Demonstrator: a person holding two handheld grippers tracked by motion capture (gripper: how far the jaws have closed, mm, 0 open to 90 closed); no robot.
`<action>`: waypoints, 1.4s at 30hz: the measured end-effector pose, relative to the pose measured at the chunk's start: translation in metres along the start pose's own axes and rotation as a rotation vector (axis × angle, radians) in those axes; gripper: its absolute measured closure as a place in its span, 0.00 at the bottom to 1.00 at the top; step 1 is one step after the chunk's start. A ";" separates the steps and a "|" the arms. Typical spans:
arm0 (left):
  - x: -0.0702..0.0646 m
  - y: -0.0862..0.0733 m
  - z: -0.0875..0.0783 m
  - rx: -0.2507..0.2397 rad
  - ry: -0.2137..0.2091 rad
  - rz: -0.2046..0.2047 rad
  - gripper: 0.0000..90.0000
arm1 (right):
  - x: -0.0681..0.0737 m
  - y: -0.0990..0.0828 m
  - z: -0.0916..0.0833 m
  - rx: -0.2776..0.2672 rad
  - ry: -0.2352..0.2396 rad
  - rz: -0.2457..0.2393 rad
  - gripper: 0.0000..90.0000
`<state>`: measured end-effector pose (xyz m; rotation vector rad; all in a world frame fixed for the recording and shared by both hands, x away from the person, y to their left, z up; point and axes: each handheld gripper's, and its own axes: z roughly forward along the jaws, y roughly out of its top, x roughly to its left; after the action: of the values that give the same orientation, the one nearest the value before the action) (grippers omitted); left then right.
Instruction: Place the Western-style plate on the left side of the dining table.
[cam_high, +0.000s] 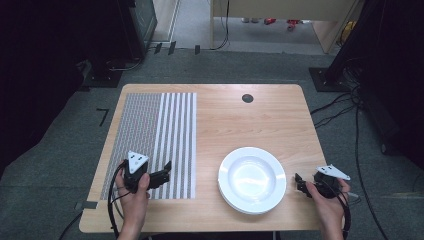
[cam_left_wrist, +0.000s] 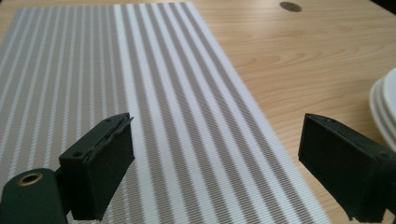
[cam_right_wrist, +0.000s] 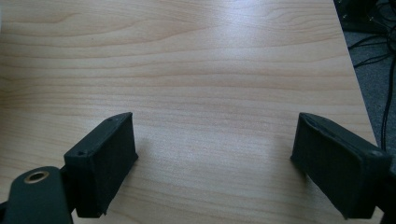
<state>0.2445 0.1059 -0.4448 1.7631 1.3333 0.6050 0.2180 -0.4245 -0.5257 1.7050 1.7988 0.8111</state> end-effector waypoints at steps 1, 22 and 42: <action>-0.003 0.001 0.002 -0.003 -0.011 0.002 0.12 | 0.000 0.000 0.000 0.000 0.000 0.000 0.15; -0.063 -0.007 0.032 0.064 -0.224 0.024 0.12 | 0.000 0.000 0.000 -0.001 0.000 0.001 0.15; -0.104 -0.016 0.051 0.113 -0.327 0.053 0.12 | 0.008 0.009 -0.021 -0.119 0.035 0.164 0.18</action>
<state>0.2416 -0.0067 -0.4759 1.8982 1.1145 0.2566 0.2082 -0.4173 -0.5049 1.7869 1.6143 1.0016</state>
